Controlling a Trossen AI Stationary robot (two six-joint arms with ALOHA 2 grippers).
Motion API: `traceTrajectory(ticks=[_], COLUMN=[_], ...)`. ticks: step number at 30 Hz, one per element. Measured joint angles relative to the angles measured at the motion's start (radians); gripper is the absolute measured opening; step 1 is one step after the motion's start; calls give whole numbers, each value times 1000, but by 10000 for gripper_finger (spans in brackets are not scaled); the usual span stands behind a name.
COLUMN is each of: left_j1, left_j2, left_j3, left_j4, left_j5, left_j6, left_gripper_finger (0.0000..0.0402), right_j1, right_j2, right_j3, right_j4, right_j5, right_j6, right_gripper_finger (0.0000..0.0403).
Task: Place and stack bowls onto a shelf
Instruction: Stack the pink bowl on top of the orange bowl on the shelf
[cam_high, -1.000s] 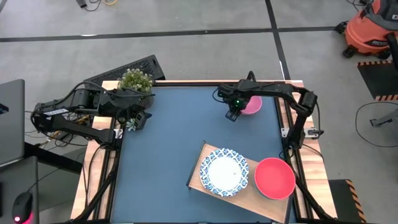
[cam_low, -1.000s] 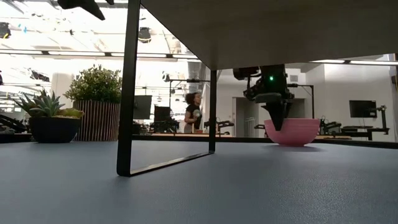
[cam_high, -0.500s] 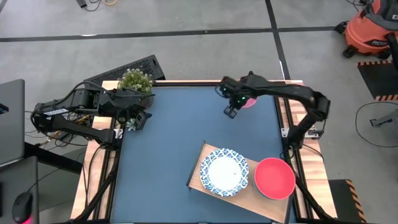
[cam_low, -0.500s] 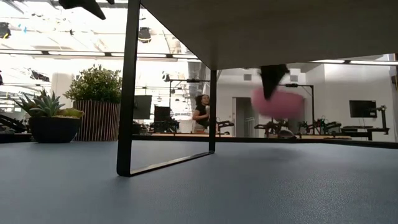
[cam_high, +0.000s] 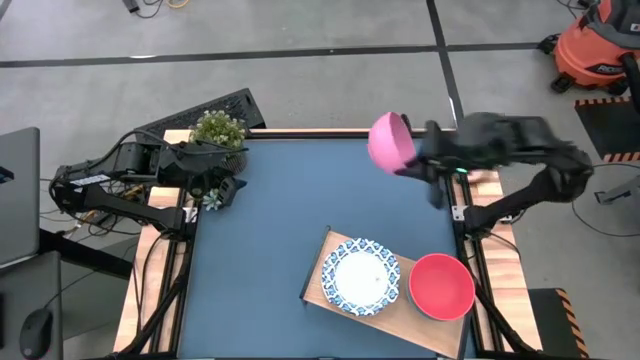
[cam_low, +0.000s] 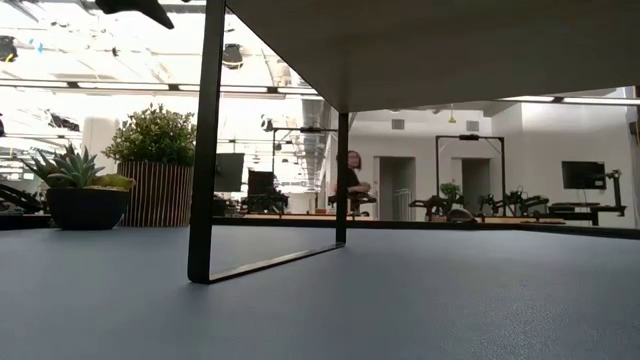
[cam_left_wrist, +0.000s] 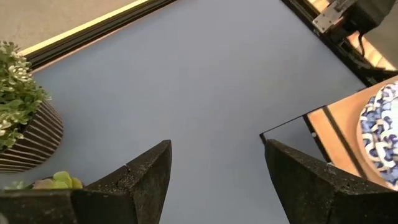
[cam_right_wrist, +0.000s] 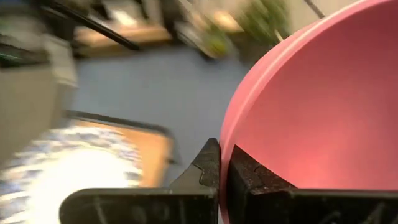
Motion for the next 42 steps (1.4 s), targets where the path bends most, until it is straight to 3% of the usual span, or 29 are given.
traceTrajectory(ticks=[8, 13, 21, 34, 42], left_j1=[0, 0, 0, 0, 0], left_j2=[0, 0, 0, 7, 13], left_j3=[0, 0, 0, 0, 0], left_j4=[12, 20, 36, 36, 36], left_j5=[0, -7, -7, -47, -82], left_j6=[-5, -5, -21, -39, -39], left_gripper_finger=[243, 243, 243, 243, 243], right_j1=[370, 533, 708, 963, 1014], right_j2=[-44, -14, 90, 264, 328], right_j3=[203, 302, 349, 341, 341], right_j4=[12, -72, -403, -403, -405], right_j5=[-15, -10, -2, 57, 65], right_j6=[159, 325, 647, 823, 880], right_gripper_finger=[23, 23, 23, 23, 23])
